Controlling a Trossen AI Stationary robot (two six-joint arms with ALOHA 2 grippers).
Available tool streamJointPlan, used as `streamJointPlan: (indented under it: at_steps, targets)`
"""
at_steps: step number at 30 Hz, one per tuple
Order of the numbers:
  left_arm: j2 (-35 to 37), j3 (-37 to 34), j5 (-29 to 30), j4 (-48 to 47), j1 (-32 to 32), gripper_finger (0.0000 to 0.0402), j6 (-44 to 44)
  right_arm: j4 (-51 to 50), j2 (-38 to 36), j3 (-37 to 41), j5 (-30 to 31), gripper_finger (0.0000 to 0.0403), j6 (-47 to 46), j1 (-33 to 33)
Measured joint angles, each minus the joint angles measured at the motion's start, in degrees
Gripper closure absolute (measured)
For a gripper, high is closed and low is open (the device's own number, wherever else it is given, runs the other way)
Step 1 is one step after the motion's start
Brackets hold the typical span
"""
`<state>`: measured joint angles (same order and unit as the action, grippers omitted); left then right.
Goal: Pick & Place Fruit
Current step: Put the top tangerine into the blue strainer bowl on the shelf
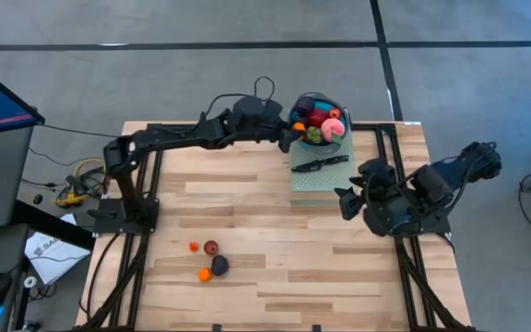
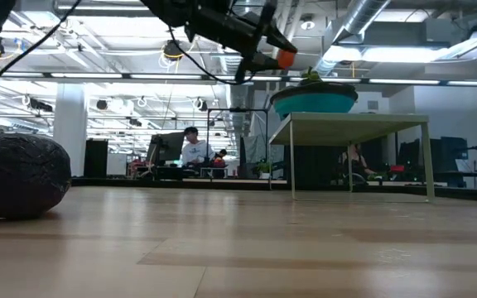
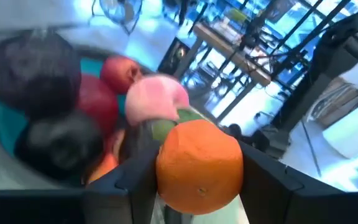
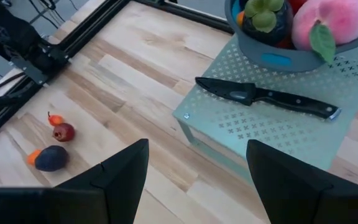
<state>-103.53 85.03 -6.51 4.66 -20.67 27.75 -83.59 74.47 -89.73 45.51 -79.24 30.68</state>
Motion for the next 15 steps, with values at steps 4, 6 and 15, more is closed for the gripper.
streamJointPlan:
  at_steps: [4, 6, 15]
  targets:
    - [-2.52, 0.02, 2.91, 3.71, 0.0, 0.0219, -2.58, 1.01, -0.17, 0.0, -0.03, 0.0138, -0.38, 0.07]
    - [-3.4, -0.02, 5.28, 4.49, -0.09, 0.0219, -3.65, 1.8, -0.17, 0.02, -0.02, 0.0138, -0.36, 0.07]
    - [-4.11, 0.0, 10.23, 5.37, -0.92, 0.0199, -3.98, 2.43, -0.23, 0.02, -0.01, 0.0138, -0.36, 0.07]
